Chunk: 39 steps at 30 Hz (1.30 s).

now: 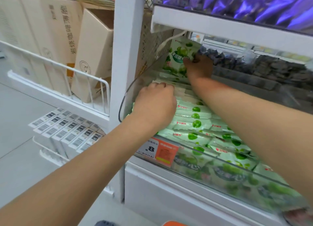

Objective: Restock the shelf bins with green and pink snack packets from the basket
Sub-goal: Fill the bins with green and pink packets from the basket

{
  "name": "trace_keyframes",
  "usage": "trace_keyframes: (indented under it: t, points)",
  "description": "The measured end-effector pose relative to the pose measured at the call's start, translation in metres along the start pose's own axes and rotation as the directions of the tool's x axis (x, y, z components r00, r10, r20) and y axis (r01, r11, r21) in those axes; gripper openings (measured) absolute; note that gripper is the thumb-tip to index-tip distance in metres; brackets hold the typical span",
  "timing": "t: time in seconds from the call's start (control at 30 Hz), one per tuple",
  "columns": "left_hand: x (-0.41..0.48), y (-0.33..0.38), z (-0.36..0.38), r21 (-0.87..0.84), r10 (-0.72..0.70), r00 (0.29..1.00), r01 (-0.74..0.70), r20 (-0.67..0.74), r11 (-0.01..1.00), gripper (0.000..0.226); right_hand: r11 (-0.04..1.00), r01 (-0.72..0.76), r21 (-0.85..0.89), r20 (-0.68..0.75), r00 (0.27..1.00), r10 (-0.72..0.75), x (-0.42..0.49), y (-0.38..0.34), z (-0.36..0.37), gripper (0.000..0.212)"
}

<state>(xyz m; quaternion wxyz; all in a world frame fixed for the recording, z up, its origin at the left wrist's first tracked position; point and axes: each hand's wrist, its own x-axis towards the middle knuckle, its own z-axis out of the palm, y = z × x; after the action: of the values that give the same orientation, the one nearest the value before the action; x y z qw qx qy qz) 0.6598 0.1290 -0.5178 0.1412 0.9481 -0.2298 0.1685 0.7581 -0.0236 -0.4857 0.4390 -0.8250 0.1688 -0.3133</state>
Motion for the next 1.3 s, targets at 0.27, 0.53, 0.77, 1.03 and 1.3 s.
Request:
trace_keyframes:
  t: [0.27, 0.53, 0.77, 1.03, 1.3]
  points:
    - [-0.001, 0.001, 0.000, -0.006, -0.005, 1.000, 0.005, -0.011, 1.000, 0.037, 0.983, 0.043, -0.176, 0.141, 0.990, -0.019, 0.004, 0.006, -0.003, 0.022]
    - [0.000, 0.000, 0.002, 0.007, 0.000, 1.000, 0.000, -0.020, 1.000, 0.037, 0.965, 0.090, -0.245, 0.161, 0.986, -0.051, 0.000, 0.010, -0.005, 0.029]
    - [0.003, -0.002, 0.002, -0.027, 0.017, 1.000, -0.017, -0.014, 0.999, 0.037, 0.919, 0.182, -0.350, 0.130, 0.981, -0.145, -0.021, 0.016, -0.035, 0.030]
    - [-0.024, 0.030, -0.038, -0.132, -0.014, 0.984, -0.010, -0.177, 0.991, 0.025, 0.821, 0.402, -0.405, 0.315, 0.904, -0.288, -0.112, 0.014, -0.124, 0.014]
    - [-0.137, 0.133, -0.049, -0.271, -0.085, 0.970, 0.148, 0.229, 0.951, 0.012, 0.814, 0.464, -0.350, 0.261, 0.883, -0.391, -0.234, 0.058, -0.232, 0.007]
